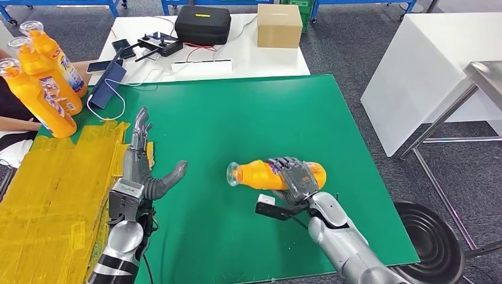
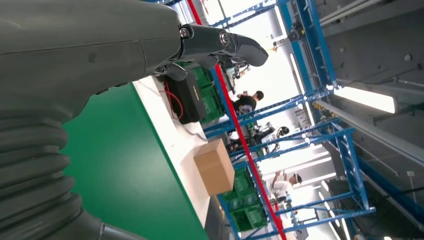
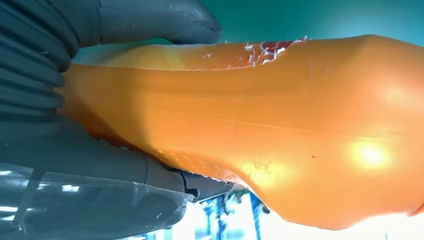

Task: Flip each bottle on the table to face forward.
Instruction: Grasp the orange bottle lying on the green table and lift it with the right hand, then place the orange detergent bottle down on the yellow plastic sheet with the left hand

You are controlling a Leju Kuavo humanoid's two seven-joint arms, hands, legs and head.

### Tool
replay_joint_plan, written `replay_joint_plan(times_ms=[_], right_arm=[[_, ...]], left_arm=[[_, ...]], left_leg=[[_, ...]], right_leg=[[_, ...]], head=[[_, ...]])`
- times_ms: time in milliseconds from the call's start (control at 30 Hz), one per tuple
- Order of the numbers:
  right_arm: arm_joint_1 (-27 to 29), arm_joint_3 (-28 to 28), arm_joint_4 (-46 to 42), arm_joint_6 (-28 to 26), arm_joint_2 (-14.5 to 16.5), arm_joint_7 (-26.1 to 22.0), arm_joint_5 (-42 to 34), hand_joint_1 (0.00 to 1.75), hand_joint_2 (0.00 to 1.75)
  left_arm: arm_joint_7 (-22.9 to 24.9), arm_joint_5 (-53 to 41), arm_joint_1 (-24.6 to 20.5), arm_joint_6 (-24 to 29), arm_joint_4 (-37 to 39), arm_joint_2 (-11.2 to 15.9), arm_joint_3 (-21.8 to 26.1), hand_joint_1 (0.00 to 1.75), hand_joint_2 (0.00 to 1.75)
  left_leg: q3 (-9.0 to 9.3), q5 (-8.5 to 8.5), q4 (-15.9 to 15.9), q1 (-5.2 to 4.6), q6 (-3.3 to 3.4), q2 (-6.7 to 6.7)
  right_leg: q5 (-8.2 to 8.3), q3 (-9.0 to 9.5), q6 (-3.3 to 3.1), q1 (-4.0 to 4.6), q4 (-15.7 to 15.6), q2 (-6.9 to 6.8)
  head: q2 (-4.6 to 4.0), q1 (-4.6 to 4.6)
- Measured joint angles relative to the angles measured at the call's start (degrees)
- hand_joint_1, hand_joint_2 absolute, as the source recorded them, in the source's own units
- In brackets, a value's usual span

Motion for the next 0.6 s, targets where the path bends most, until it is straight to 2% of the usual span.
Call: replay_joint_plan(times_ms=[167, 333, 500, 600], right_arm=[[0.01, -5.12, -7.24, -1.37, 2.62, 0.06, -5.46, 1.75, 1.75], [0.54, -9.68, -12.18, -1.62, 5.34, -2.46, -12.63, 1.75, 1.75], [1.52, -12.17, -15.29, -0.39, 7.50, -5.01, -17.57, 1.75, 1.75], [2.12, -12.84, -16.67, 2.55, 8.77, -6.91, -21.72, 1.75, 1.75]], left_arm=[[0.16, 0.45, -0.02, -0.45, -0.02, -0.15, -0.31, 0.00, 1.75], [0.63, 0.61, -0.34, -0.94, 0.18, -0.26, -0.88, 0.00, 1.75], [1.32, 0.66, -1.16, -2.07, 1.16, -0.30, -1.88, 0.00, 1.75], [2.05, 1.03, -2.22, -3.88, 2.05, -0.33, -2.51, 0.00, 1.75]], left_leg=[[-0.27, 0.06, 0.01, -0.05, 0.00, -0.04], [-0.36, 0.07, 0.01, -0.05, -0.01, -0.05], [-0.43, 0.07, 0.01, -0.07, -0.02, -0.10], [-0.45, 0.09, 0.01, -0.07, -0.04, -0.14]], right_leg=[[0.00, -0.30, 0.00, -0.02, 0.06, -0.15], [0.00, -0.42, 0.00, -0.02, 0.11, -0.16], [0.00, -0.49, 0.00, -0.02, 0.11, -0.19], [0.00, -0.51, 0.00, -0.02, 0.12, -0.20]], head=[[0.01, 0.01], [0.00, 0.00], [0.00, 0.02], [0.00, 0.01]])
